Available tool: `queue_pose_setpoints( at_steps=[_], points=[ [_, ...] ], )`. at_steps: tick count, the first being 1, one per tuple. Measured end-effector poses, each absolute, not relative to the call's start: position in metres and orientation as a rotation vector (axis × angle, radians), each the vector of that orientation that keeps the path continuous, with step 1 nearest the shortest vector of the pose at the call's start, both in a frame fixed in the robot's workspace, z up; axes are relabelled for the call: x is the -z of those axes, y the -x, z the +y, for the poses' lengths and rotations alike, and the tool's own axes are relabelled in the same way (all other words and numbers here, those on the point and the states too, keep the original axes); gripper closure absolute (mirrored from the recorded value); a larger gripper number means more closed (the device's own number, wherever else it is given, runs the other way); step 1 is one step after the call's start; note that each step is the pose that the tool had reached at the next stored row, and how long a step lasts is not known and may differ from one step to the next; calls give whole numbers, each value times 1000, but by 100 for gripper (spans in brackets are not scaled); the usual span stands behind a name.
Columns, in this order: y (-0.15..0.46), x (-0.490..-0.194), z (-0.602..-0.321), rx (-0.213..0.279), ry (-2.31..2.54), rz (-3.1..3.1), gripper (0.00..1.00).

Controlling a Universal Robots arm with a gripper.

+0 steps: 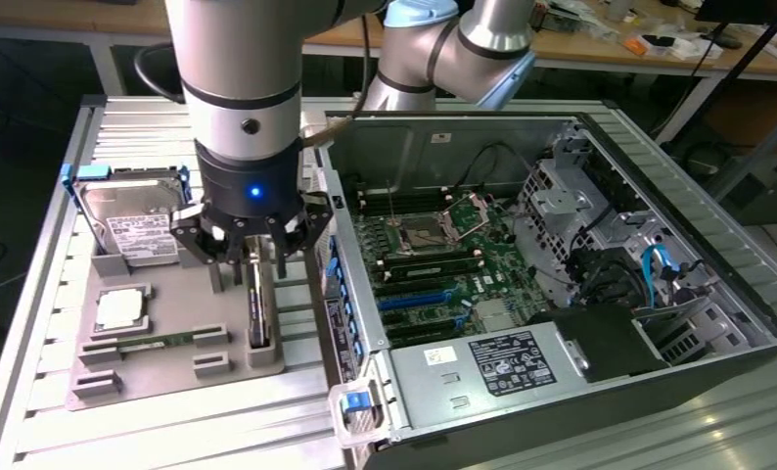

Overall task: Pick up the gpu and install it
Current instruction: 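Pick up the gpu and move the gpu toward the slot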

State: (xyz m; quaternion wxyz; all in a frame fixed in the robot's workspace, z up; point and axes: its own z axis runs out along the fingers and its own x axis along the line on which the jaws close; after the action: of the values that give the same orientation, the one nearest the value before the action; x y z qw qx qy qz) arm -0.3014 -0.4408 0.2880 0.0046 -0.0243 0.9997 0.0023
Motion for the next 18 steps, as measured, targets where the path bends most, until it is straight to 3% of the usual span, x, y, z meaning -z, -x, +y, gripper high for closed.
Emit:
queue_pose_setpoints(
  at_steps=[18],
  points=[
    [305,-267,-440,-6,-94,3131,52]
  ],
)
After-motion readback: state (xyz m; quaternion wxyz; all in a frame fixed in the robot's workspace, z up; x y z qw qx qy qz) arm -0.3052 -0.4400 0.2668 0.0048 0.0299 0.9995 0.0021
